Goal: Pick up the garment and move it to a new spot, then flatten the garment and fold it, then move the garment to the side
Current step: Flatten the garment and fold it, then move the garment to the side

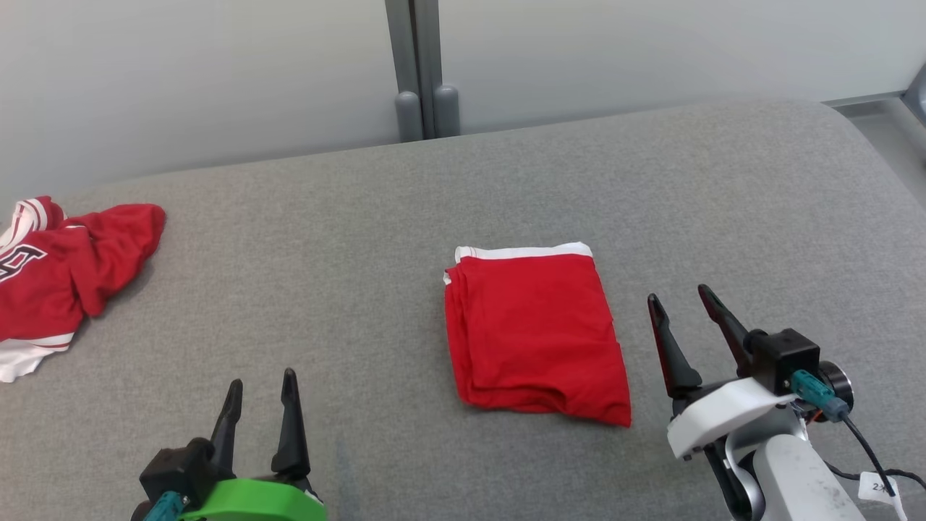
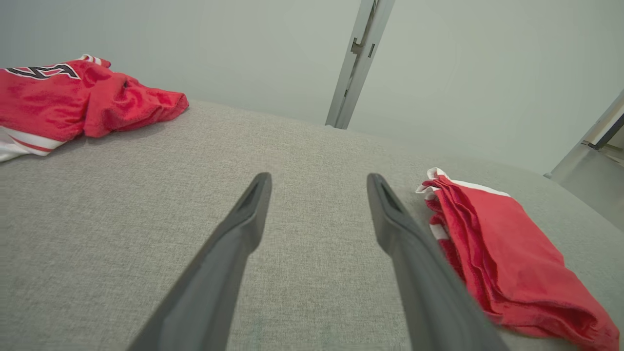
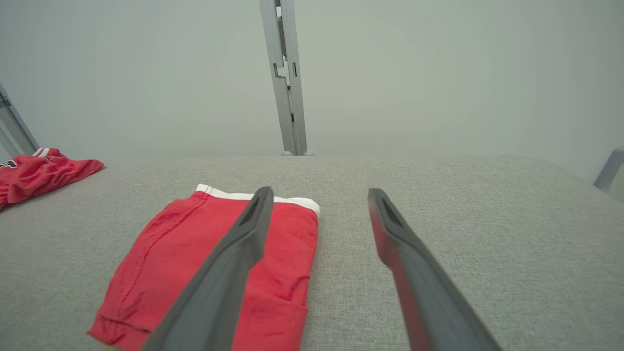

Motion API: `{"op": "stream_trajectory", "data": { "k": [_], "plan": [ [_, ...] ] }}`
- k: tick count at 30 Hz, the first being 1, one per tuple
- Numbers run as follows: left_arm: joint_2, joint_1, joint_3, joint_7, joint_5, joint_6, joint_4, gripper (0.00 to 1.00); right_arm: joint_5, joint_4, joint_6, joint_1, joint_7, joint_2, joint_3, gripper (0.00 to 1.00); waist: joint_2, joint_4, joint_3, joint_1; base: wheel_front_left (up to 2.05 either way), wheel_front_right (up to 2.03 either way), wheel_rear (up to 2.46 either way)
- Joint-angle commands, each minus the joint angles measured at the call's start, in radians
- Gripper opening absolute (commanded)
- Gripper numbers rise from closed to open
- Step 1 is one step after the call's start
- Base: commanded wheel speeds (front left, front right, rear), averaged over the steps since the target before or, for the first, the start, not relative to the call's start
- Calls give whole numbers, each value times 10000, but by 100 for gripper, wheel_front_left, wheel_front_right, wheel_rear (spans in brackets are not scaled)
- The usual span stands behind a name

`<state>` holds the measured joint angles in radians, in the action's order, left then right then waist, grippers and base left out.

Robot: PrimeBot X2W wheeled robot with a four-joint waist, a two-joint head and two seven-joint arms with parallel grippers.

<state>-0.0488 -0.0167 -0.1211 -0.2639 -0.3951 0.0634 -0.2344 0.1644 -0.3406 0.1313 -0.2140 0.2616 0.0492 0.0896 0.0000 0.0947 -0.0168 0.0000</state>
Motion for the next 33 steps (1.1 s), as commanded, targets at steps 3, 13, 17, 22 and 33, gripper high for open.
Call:
{"op": "stream_trajectory", "data": {
  "k": [3, 13, 17, 22, 33],
  "plan": [
    [-31, -304, 85, -7, -73, -90, 72, 100, 118, 72, -11, 292, 48, 27, -208, 100, 0, -60, -7, 0, 0, 0, 0],
    [-29, -308, 127, -7, -82, -119, 152, 100, 333, 42, -11, 452, 49, 28, -295, 100, 0, -198, -103, 0, 0, 0, 0],
    [-29, -219, 156, -7, -72, -127, 192, 100, 299, 11, -11, 388, 49, 27, -292, 100, 0, -200, -127, 0, 0, 0, 0],
    [-29, -212, 119, -7, -91, -130, 170, 100, 274, -16, -11, 348, 49, 27, -294, 100, 0, -194, -139, 0, 0, 0, 0],
    [-29, 2, 82, -7, -85, -167, 217, 100, -126, -892, -11, -724, -310, 27, 105, 100, 0, -240, -361, 0, 0, 0, 0]
  ]
}}
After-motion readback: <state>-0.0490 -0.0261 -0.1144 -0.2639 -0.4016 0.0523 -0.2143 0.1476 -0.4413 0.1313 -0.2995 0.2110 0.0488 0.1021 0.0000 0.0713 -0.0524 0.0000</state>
